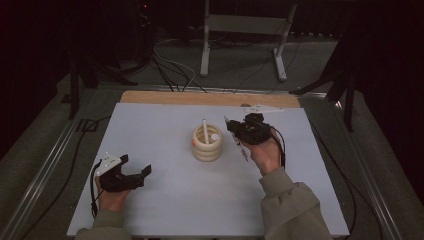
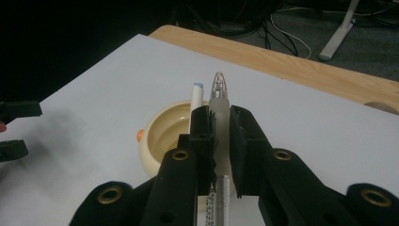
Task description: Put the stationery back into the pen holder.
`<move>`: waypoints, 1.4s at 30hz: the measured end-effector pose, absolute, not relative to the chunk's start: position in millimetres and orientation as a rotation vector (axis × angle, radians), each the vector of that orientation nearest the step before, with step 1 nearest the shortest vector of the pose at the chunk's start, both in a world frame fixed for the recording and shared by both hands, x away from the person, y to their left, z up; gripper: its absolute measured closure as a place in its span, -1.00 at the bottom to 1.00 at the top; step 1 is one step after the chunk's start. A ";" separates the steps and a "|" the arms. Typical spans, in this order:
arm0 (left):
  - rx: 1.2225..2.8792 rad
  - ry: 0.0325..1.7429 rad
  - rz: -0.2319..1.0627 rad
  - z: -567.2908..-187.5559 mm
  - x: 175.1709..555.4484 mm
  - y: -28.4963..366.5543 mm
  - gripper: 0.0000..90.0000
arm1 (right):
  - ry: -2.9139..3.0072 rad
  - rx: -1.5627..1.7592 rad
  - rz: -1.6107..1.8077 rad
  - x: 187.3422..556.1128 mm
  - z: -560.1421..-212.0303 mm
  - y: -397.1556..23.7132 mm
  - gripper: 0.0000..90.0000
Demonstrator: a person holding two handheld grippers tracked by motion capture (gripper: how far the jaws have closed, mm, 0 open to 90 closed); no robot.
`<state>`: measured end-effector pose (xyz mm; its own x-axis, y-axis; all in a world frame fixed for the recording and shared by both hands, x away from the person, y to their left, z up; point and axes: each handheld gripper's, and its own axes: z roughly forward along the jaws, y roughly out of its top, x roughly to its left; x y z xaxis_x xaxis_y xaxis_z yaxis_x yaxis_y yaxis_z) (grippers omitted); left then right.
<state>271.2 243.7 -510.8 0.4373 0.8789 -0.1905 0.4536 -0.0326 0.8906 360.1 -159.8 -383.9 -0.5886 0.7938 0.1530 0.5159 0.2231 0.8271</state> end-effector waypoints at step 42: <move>1.650 1.176 0.512 -510.5 270.9 246.0 -1.00 | 2.183 1.152 1.301 390.9 -369.2 -124.4 0.79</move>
<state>270.9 246.0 -510.5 0.4368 0.8772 -0.1993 0.4518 -0.0224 0.8918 390.9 -124.4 -369.2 -0.6083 0.7869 0.1039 0.4656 0.2478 0.8496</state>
